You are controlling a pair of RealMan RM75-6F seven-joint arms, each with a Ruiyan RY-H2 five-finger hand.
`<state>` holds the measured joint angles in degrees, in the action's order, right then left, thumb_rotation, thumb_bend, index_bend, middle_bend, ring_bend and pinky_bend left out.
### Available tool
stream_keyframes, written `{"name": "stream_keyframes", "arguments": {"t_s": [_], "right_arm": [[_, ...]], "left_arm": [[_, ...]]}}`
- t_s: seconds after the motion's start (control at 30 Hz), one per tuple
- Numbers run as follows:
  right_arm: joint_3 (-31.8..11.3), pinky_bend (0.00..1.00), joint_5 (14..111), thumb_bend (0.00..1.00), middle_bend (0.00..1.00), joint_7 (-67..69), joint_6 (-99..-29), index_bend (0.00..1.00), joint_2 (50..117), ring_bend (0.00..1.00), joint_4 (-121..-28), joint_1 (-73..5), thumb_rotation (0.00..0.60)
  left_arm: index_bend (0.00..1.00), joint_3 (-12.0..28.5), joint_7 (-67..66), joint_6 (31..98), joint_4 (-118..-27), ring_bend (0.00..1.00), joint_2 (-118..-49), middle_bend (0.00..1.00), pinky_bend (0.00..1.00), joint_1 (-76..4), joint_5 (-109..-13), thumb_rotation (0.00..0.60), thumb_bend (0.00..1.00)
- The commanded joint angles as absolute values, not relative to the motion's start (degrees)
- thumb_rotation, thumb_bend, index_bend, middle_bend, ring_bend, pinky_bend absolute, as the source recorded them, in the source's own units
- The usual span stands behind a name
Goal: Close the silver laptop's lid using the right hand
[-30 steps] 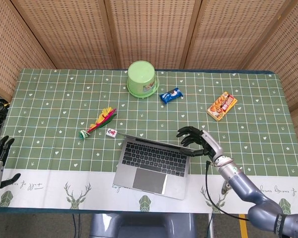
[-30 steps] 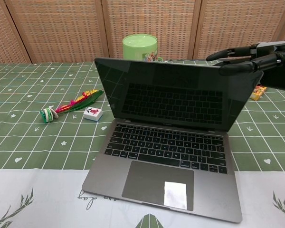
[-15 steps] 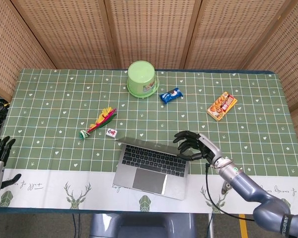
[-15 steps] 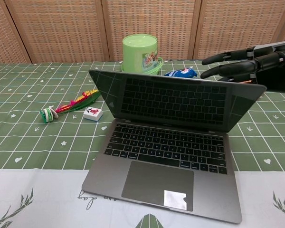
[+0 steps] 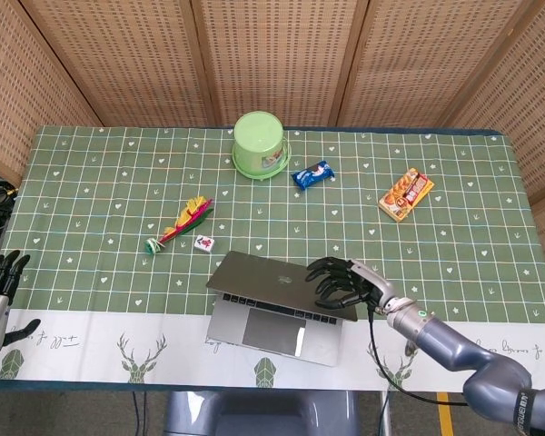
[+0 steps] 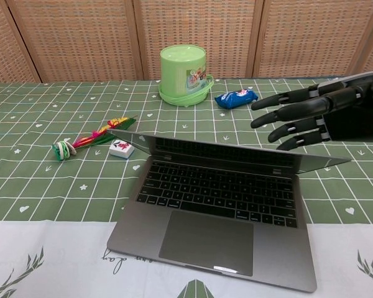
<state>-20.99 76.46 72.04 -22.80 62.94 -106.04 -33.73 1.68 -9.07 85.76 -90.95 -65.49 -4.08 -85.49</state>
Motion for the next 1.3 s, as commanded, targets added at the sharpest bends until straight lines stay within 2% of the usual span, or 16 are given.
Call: {"name": "stream_keyframes", "arguments": {"t_s": [0.03, 0.3, 0.67, 1.3], "right_arm": [[-20.23, 0.46, 77.16, 0.33, 0.43, 72.03, -22.04, 0.34, 63.34, 0.45, -106.36, -34.10, 0.600], [-17.97, 0.46, 78.48, 0.33, 0.42, 73.47, -21.41, 0.33, 65.82, 0.45, -106.09, -34.26, 0.600], [-14.34, 0.45, 82.09, 0.33, 0.41, 76.81, -24.00, 0.33, 70.17, 0.45, -104.42, -33.85, 0.600], [-7.74, 0.45, 85.30, 0.33, 0.41, 82.48, -27.51, 0.33, 77.44, 0.45, -95.38, -35.89, 0.600]], "left_arm": [[0.00, 1.61, -9.07, 85.80, -91.01, 0.00, -65.46, 0.00, 0.00, -4.08, -85.67, 0.600, 0.00], [0.00, 1.51, -9.27, 86.03, -91.28, 0.00, -65.45, 0.00, 0.00, -4.03, -86.03, 0.600, 0.00], [0.00, 1.44, -8.84, 86.56, -91.53, 0.00, -65.13, 0.00, 0.00, -3.83, -86.49, 0.600, 0.00], [0.00, 1.60, -8.41, 87.40, -91.77, 0.00, -64.76, 0.00, 0.00, -3.51, -86.85, 0.600, 0.00]]}}
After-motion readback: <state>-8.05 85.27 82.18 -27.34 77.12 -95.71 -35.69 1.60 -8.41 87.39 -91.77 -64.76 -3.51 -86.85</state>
